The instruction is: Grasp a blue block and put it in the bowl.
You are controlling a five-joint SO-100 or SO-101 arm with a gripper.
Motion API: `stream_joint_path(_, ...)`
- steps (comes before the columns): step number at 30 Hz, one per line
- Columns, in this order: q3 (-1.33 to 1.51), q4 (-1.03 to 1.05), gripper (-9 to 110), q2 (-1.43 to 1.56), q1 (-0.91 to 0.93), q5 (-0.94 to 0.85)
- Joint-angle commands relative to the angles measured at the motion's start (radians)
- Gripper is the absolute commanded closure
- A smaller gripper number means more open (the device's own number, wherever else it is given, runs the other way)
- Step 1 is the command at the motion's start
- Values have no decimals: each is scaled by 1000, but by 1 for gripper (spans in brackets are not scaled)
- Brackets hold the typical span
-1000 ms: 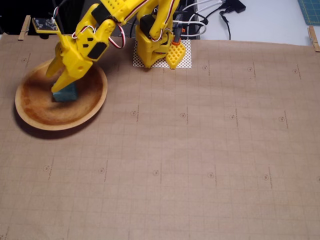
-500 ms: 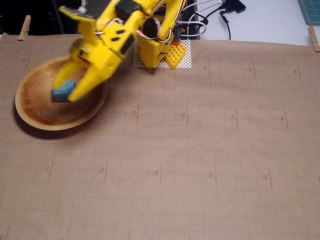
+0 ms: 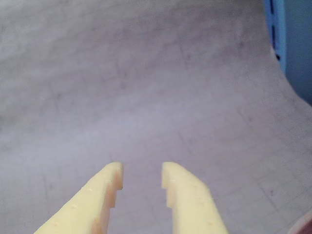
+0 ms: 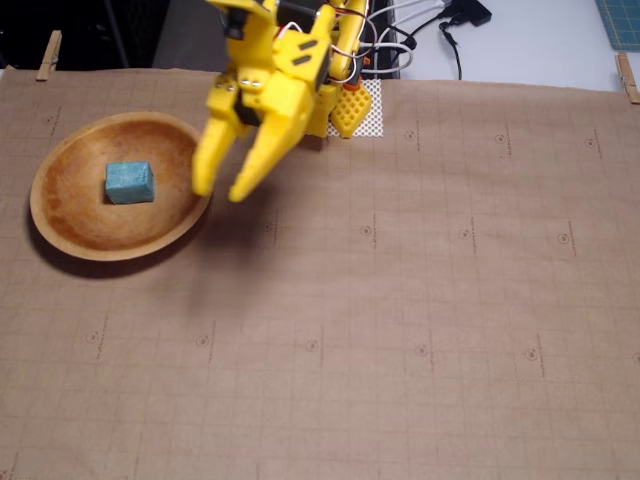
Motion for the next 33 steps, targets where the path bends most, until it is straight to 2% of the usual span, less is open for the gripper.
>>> stream_joint_path(1,37,-2,101,89,-77,-15)
stream_joint_path(12,311,0,102,261,-255,-15)
stream_joint_path(19,428,32,102,347,-267,-15)
stream_joint_path(33,423,621,102,534,-258,-14)
